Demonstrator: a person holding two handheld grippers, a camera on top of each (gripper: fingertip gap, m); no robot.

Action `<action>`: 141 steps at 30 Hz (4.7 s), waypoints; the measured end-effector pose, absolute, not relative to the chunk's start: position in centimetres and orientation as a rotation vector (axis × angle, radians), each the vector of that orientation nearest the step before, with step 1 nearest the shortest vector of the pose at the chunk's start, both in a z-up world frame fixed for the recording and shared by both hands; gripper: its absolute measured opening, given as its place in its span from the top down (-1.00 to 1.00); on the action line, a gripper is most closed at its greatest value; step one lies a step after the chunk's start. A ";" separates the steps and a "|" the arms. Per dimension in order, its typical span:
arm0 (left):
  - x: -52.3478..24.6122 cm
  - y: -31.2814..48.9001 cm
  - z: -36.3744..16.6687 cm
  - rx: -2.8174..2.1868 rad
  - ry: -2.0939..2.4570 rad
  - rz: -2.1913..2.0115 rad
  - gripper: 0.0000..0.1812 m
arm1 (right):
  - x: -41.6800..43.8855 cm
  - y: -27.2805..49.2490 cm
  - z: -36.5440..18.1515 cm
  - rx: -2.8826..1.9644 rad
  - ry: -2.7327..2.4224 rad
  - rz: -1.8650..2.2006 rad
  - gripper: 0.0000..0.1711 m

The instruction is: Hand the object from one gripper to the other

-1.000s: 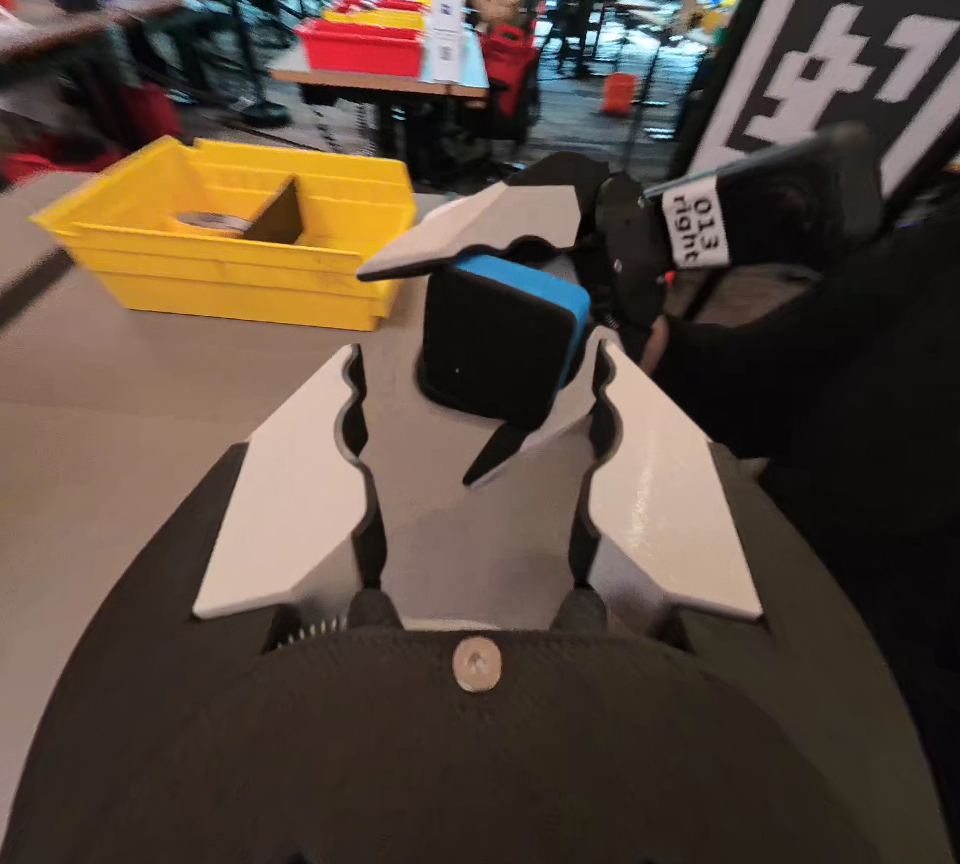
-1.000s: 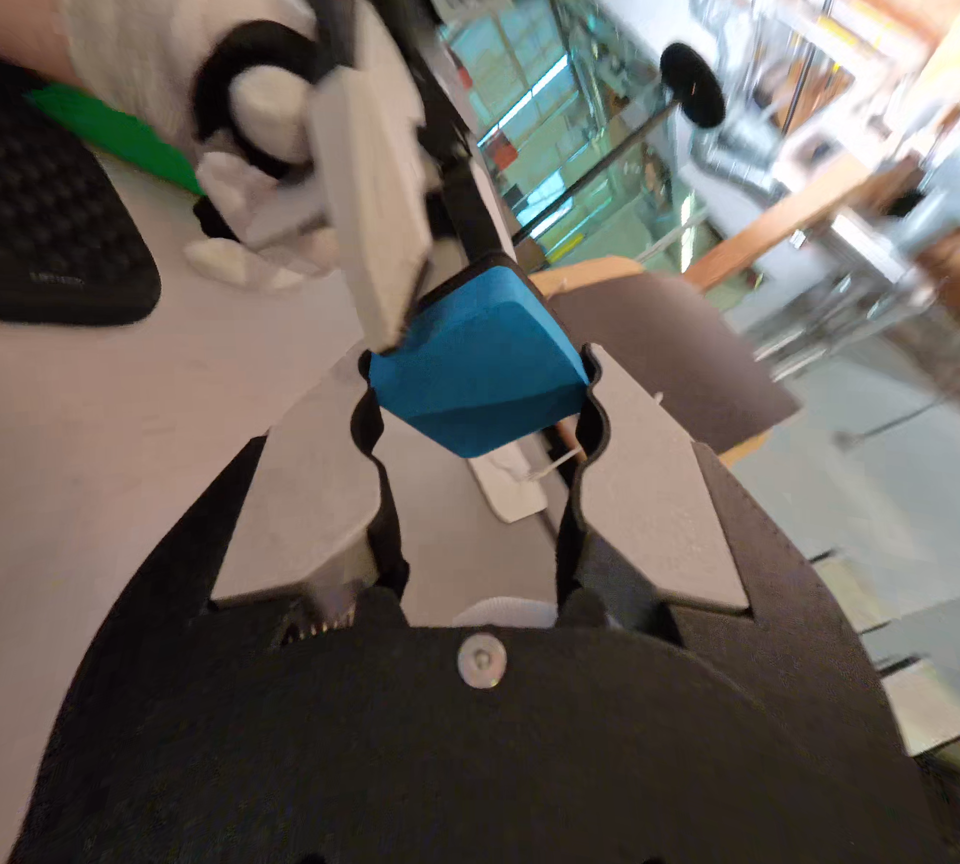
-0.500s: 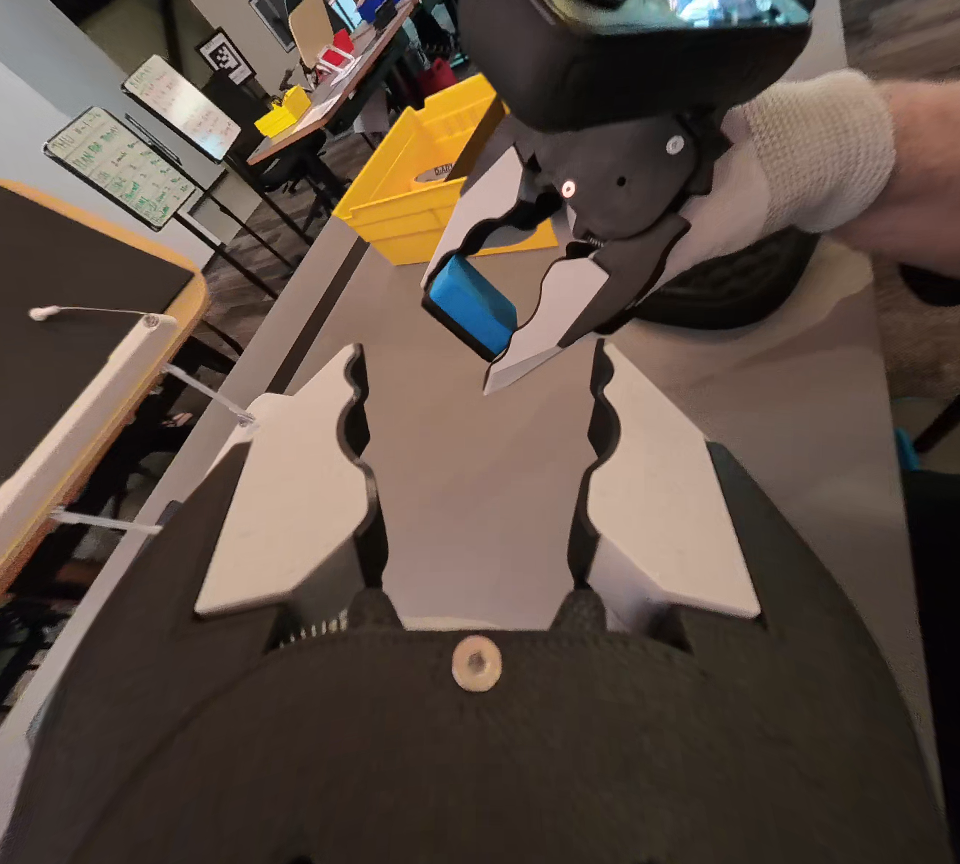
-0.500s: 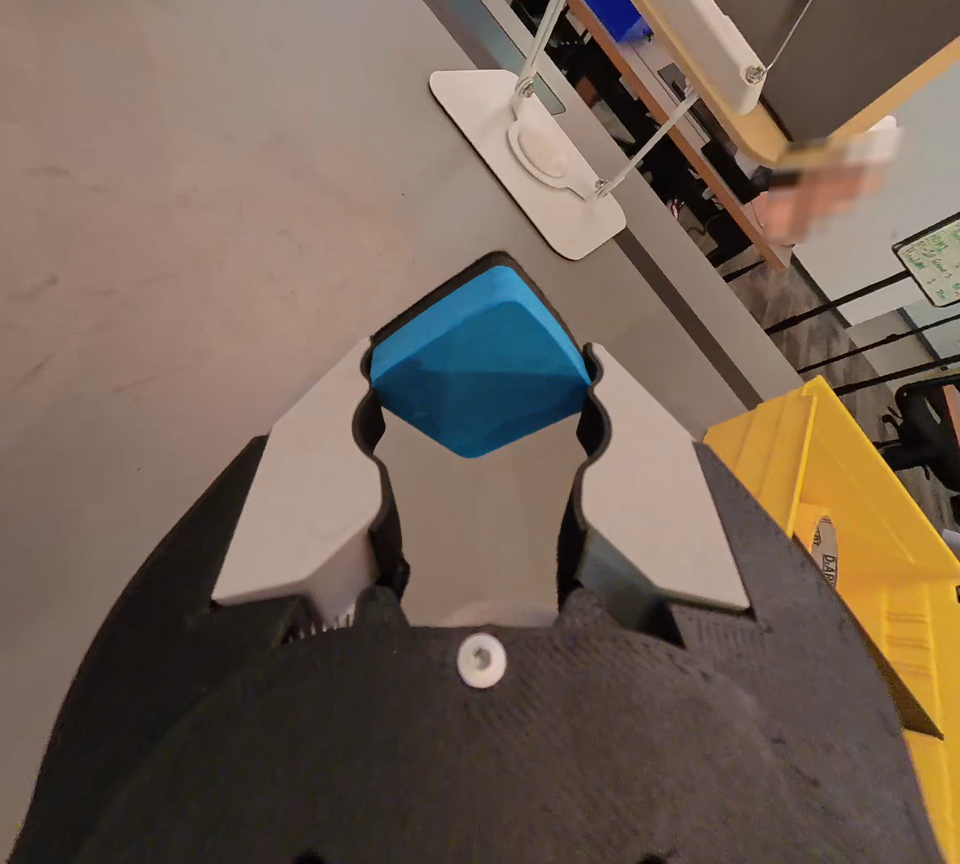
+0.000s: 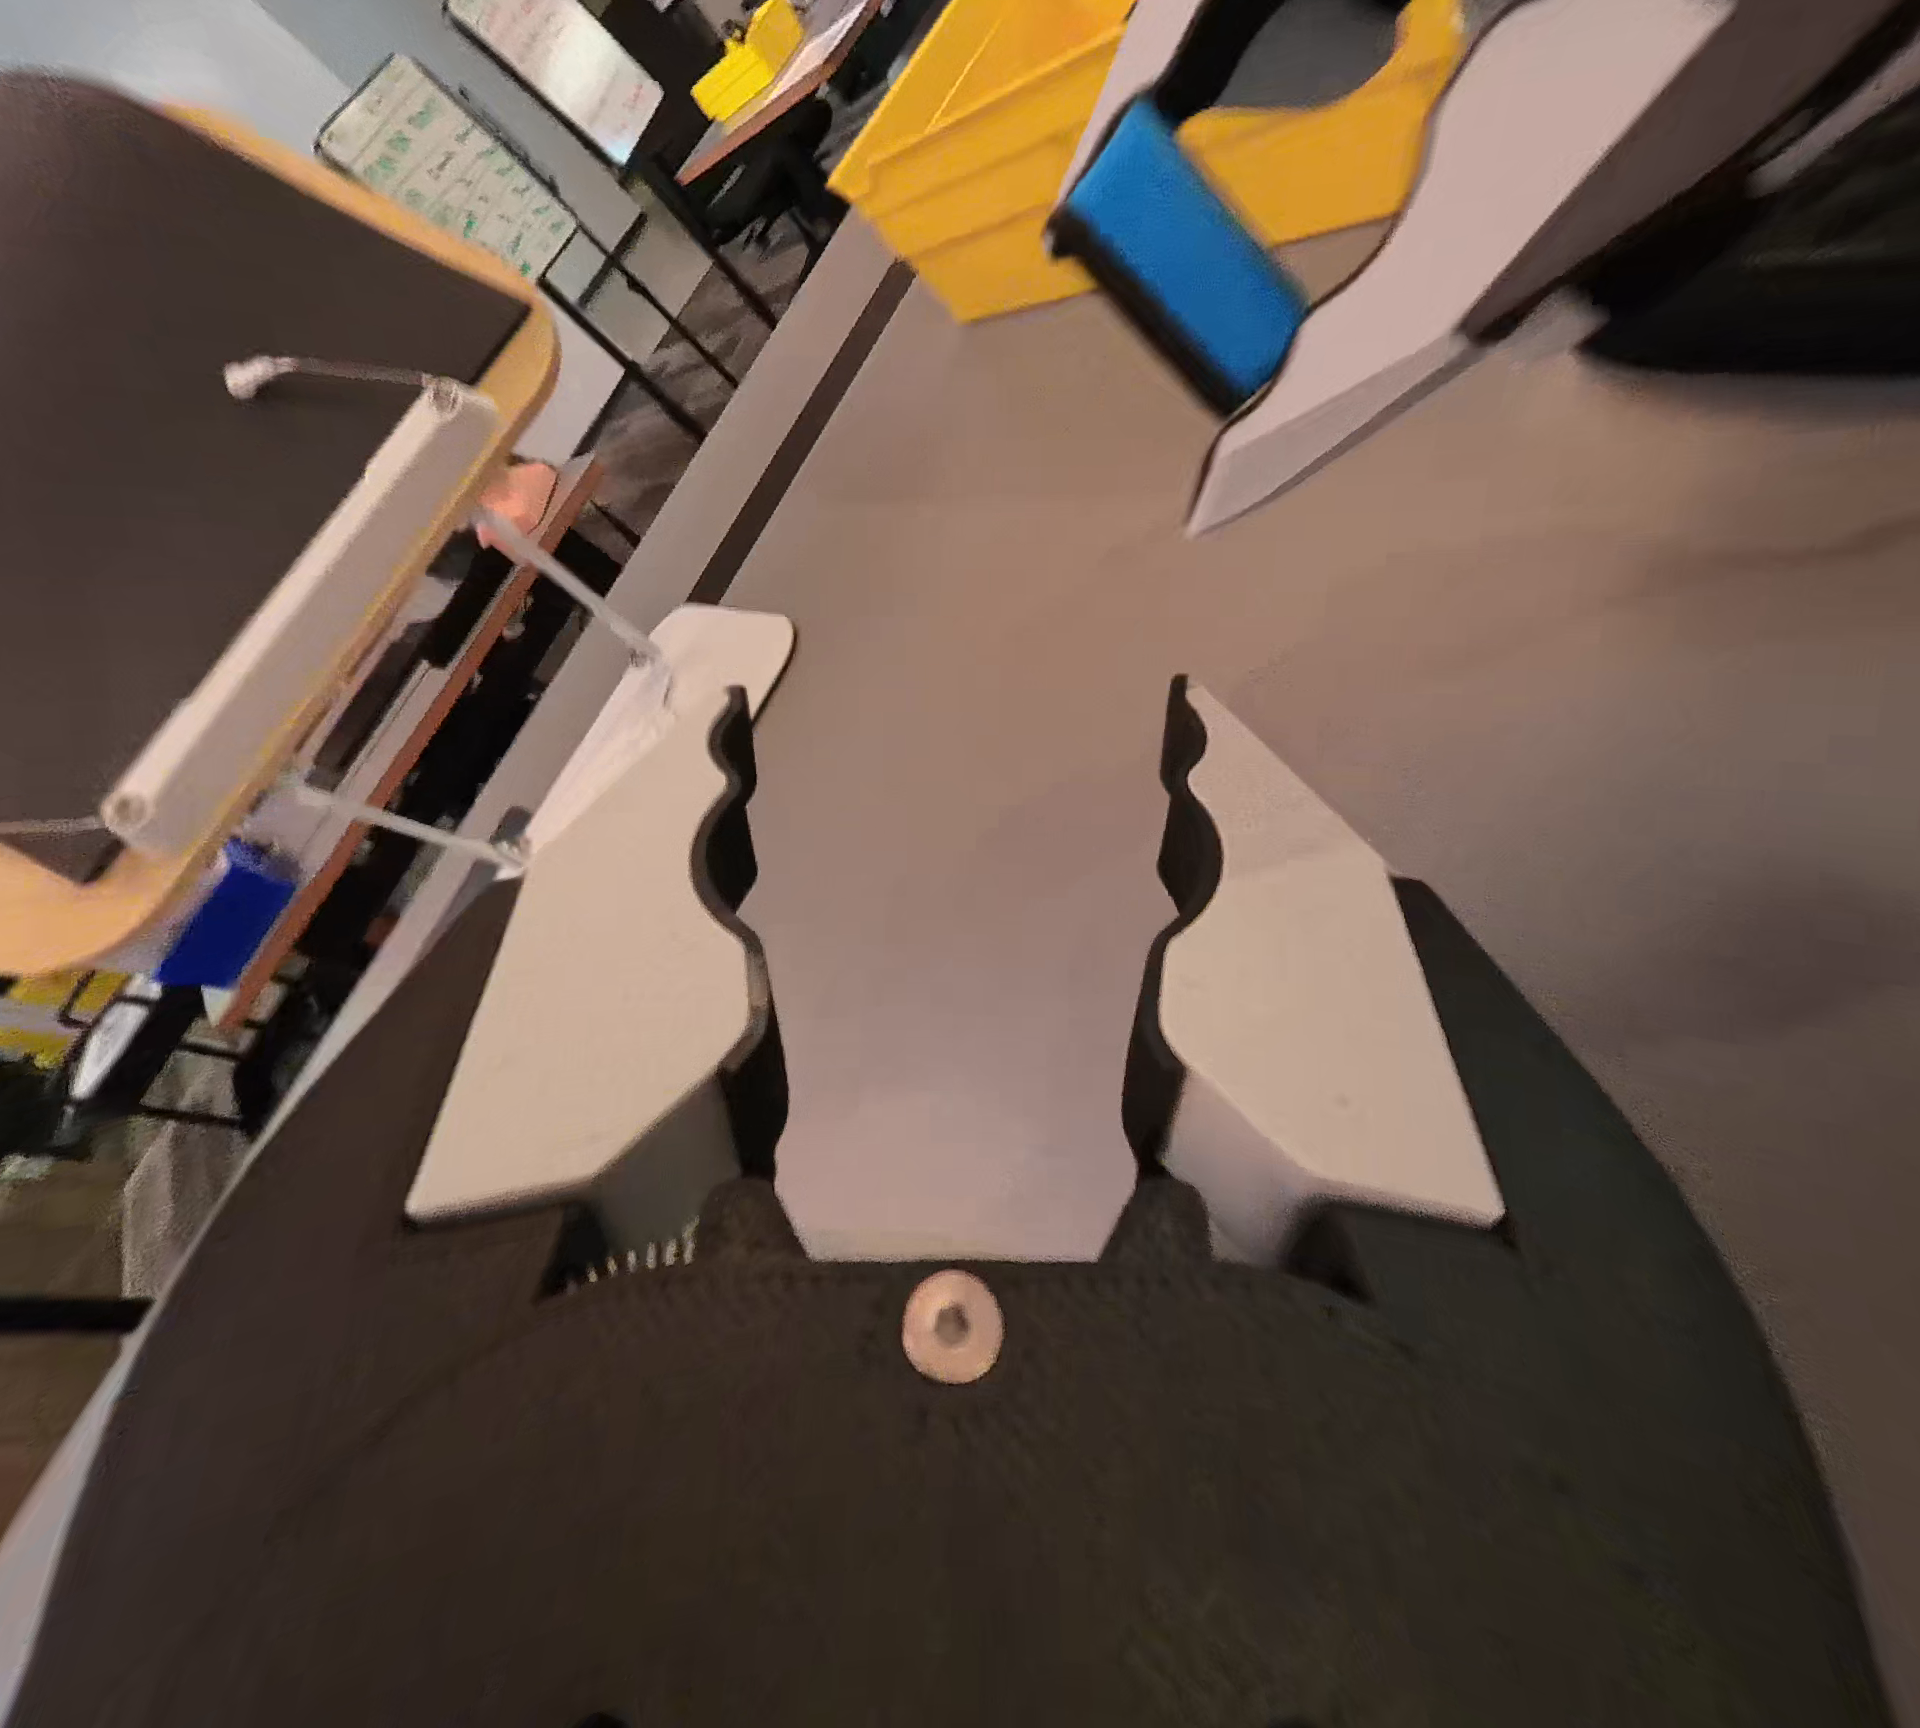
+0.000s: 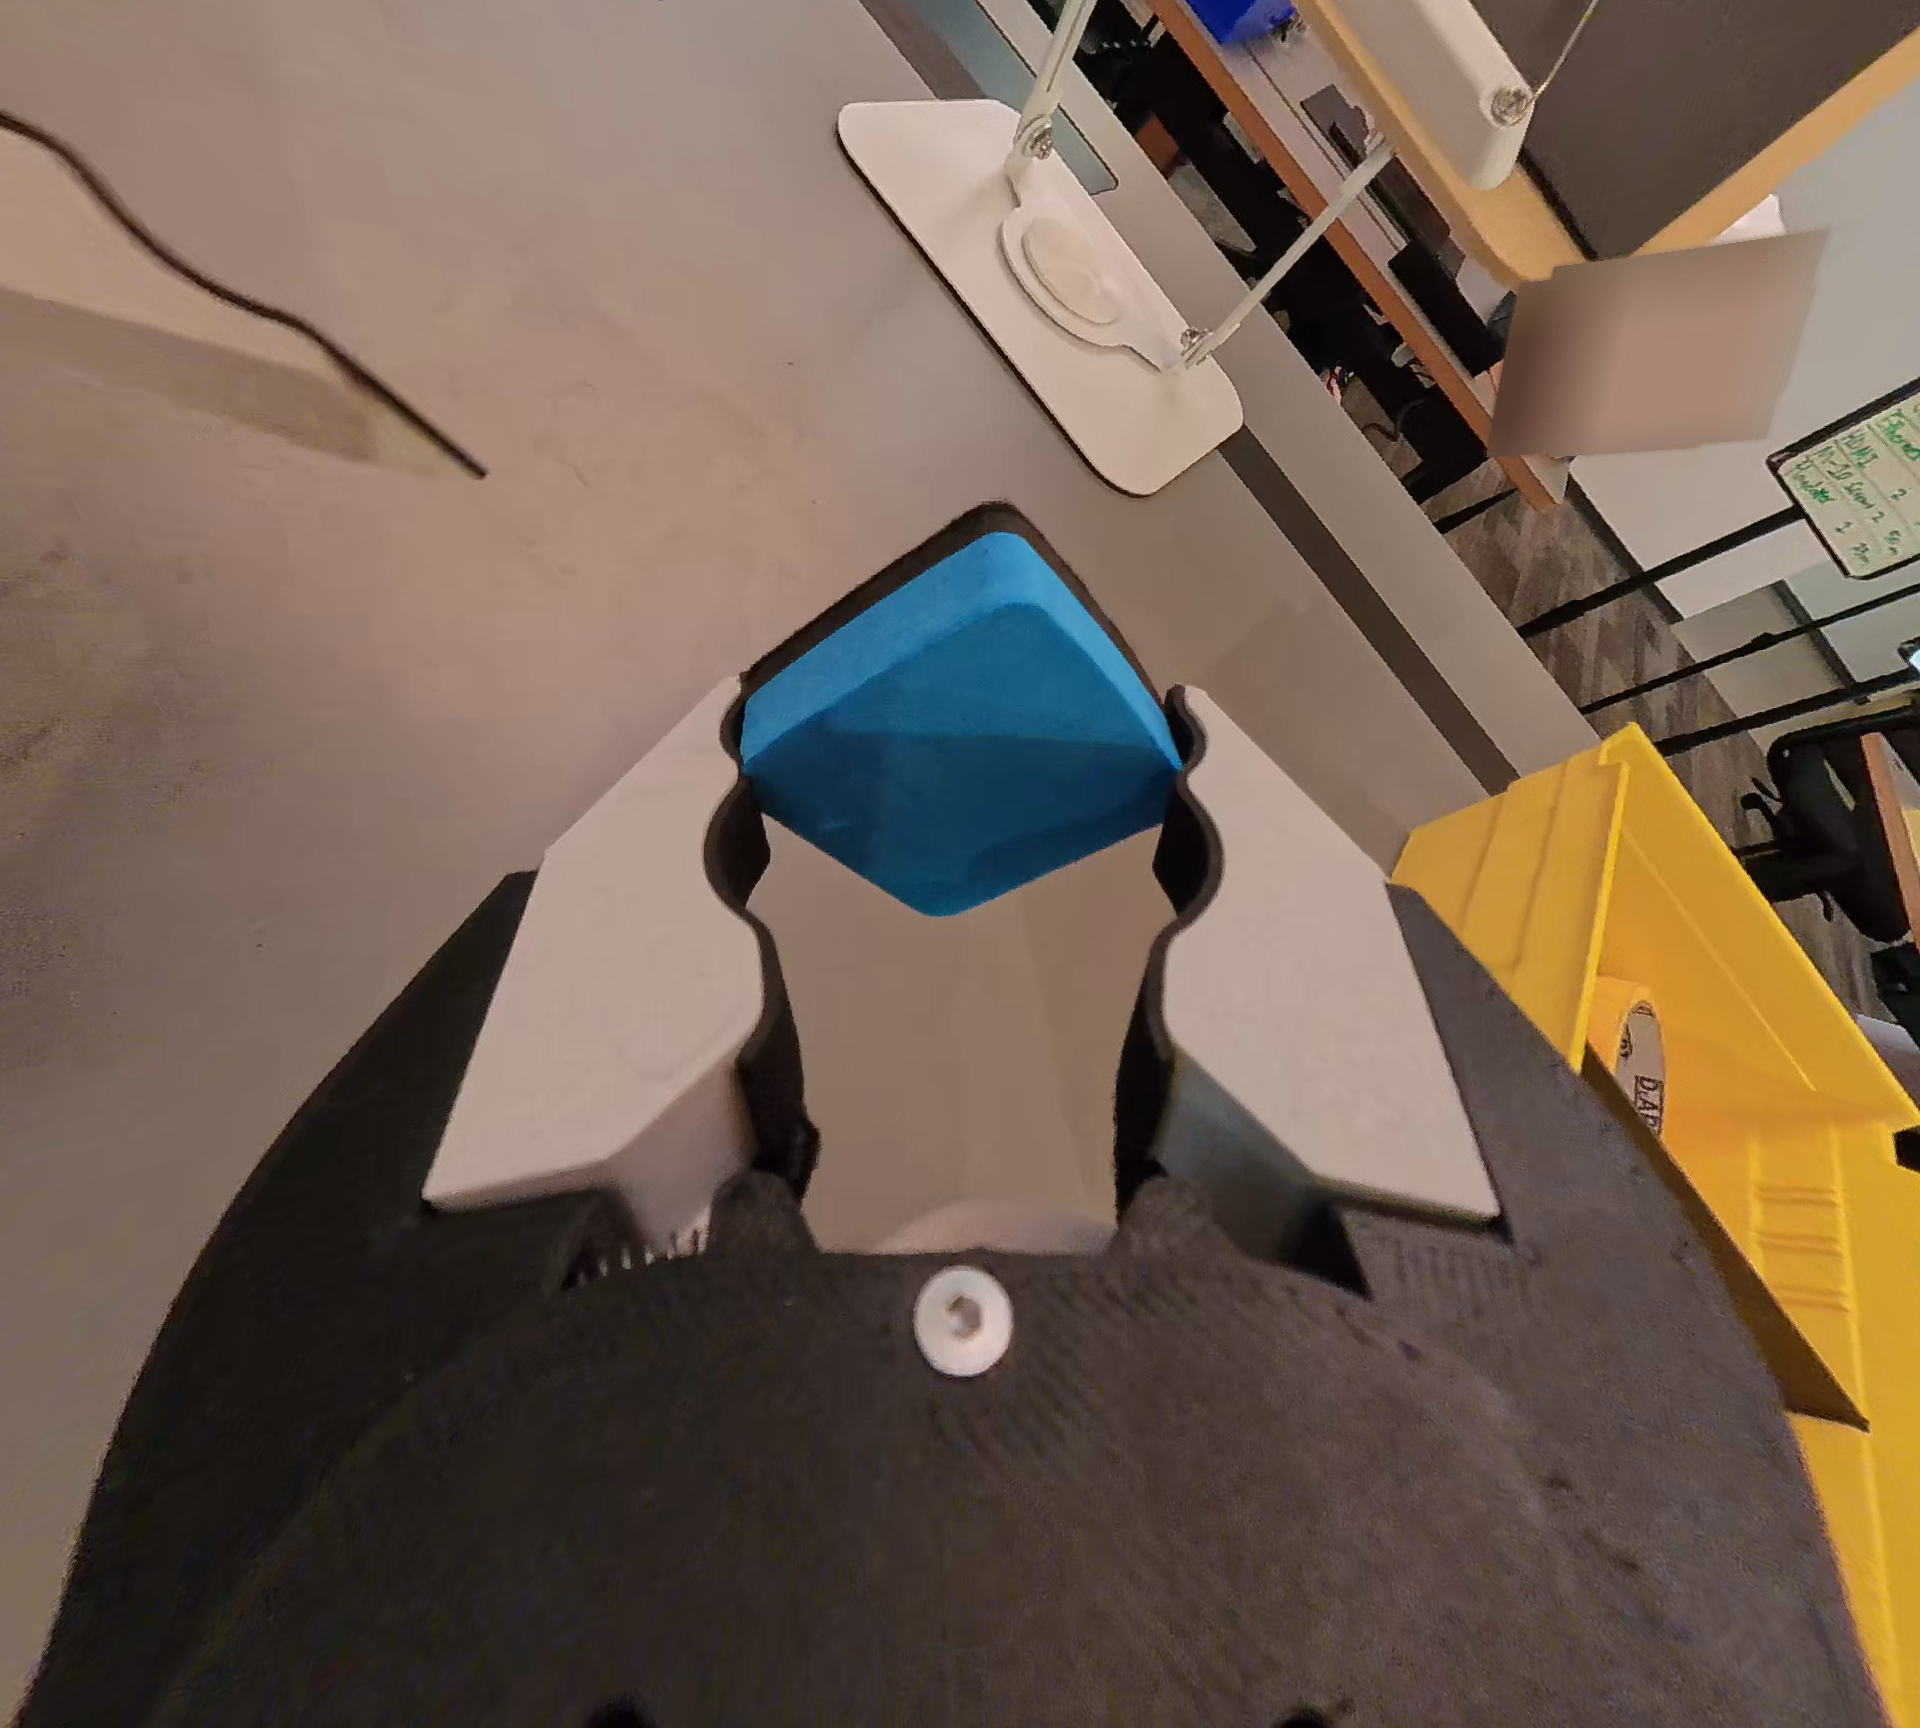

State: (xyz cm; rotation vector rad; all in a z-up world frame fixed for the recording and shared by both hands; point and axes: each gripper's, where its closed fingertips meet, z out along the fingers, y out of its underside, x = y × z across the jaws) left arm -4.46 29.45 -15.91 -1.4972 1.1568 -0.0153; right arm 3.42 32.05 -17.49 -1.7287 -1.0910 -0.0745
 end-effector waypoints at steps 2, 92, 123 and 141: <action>-5.6 30.6 -16.8 -1.538 1.118 -0.057 0.15 | 3.1 31.9 -17.4 -1.726 -1.095 -0.091 0.13; -42.4 33.0 -22.3 -2.695 0.327 0.349 0.42 | -2.0 51.9 -14.2 -1.156 -1.261 -0.391 0.49; -38.6 35.4 -7.6 -2.019 0.388 0.405 0.78 | -4.4 49.5 -13.3 -1.218 -1.216 -0.060 0.46; -9.2 42.5 -3.8 -1.419 0.871 -0.203 0.78 | -4.4 43.6 -7.6 -1.099 -1.117 0.852 0.42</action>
